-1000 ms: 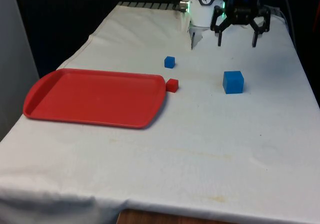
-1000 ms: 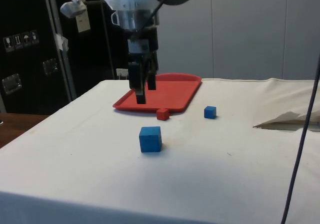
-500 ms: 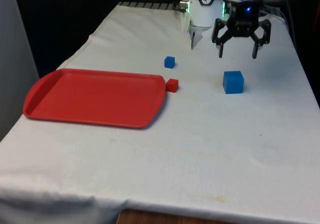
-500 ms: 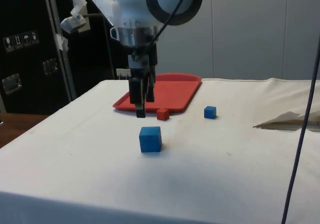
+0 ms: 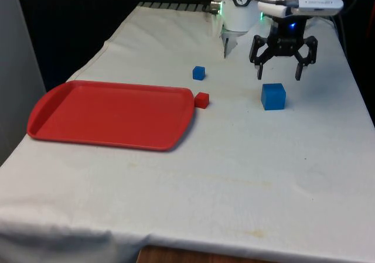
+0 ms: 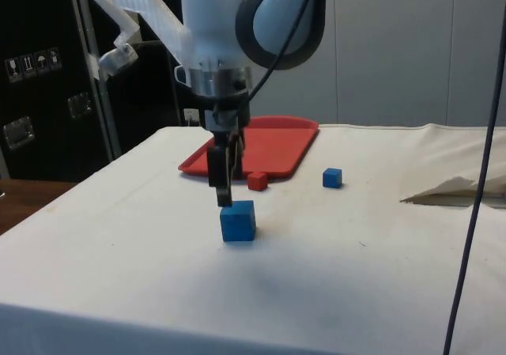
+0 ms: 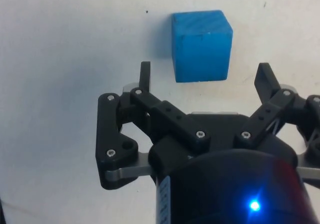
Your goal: Pick up the largest block and place it onto the tray.
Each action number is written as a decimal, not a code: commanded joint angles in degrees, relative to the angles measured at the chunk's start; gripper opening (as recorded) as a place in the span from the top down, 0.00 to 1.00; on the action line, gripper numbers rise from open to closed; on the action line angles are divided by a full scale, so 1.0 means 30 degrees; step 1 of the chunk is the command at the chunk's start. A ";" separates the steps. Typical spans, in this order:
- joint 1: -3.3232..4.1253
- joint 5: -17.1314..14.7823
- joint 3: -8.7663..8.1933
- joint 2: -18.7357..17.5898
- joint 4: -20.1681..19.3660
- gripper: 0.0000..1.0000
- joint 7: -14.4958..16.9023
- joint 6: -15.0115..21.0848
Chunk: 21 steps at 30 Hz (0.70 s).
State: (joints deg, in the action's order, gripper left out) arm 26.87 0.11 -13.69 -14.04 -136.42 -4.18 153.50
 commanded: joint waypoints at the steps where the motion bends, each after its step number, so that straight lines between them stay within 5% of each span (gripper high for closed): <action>1: -0.0095 -0.0325 0.0172 -0.0057 -0.0038 0.00 0.0248 0.0229; 8: 0.0000 0.0000 0.0038 -0.0497 0.0000 0.00 0.0000 0.0401; 15: -0.0172 -0.0401 0.0363 -0.1222 -0.0038 0.00 0.0306 0.1356; 16: 0.0000 0.0000 0.0095 -0.1241 0.0000 0.00 0.0000 0.1165; 17: -0.0191 -0.0401 0.0382 -0.1337 -0.0019 0.00 0.0306 0.1432; 21: -0.0229 -0.0401 0.0420 -0.1795 -0.0019 0.00 0.0325 0.1872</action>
State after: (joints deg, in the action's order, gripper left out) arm 26.87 0.11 -13.35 -19.14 -136.36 -4.18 158.31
